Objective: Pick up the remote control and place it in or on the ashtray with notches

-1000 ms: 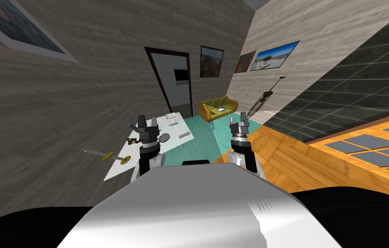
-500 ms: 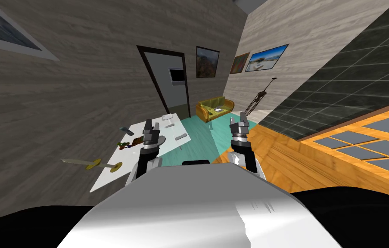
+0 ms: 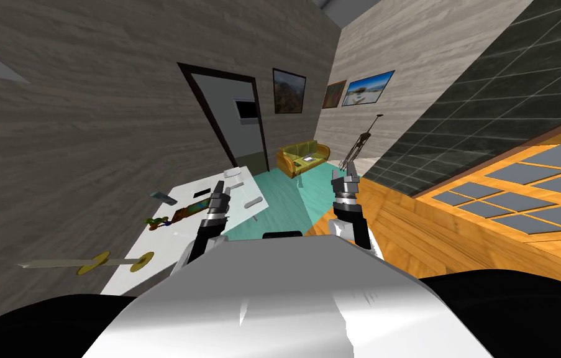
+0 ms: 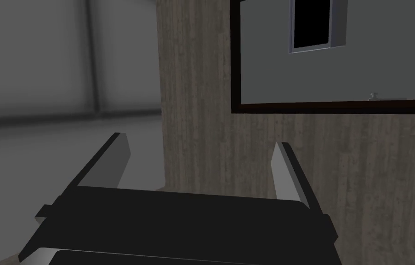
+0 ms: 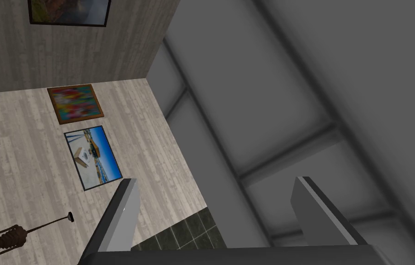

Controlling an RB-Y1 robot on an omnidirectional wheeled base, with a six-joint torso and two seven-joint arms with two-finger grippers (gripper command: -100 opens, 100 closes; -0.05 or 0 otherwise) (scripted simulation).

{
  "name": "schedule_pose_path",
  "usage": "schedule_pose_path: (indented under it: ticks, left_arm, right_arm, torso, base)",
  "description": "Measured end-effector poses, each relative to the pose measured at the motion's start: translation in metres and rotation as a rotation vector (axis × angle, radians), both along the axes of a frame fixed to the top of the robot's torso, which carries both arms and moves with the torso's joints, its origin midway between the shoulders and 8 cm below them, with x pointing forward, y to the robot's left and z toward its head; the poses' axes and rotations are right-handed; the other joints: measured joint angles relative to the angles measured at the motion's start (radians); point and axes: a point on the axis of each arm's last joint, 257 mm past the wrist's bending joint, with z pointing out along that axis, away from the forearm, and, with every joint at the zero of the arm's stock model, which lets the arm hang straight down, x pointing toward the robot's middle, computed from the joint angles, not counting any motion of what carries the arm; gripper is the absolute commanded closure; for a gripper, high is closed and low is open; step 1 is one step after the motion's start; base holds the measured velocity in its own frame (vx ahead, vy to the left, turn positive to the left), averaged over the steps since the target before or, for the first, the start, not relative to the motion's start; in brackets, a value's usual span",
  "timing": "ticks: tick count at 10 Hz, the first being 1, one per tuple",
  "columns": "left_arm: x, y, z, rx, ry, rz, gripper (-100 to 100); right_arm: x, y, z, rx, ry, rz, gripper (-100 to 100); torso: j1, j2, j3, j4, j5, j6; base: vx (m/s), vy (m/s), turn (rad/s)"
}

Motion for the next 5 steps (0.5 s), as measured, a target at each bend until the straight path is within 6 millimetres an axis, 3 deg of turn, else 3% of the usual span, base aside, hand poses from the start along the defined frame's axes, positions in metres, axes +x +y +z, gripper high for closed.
schedule_pose_path:
  ticks: [2, 5]
  left_arm:
    - [0.002, 0.021, -0.034, 0.006, 0.096, 0.026, -100]
    - [0.000, 0.036, -0.064, 0.011, 0.203, 0.054, -100]
  right_arm:
    - [0.000, 0.000, 0.000, 0.000, 0.000, 0.000, 0]
    - [0.000, 0.000, 0.000, 0.000, 0.000, 0.000, 0]
  torso:
    - [0.002, 0.003, 0.001, 0.000, 0.000, 0.000]
    - [0.003, 0.004, 0.002, 0.001, 0.001, 0.000]
  base:
    - [0.064, -0.075, -0.080]
    - [0.075, -0.072, -0.113]
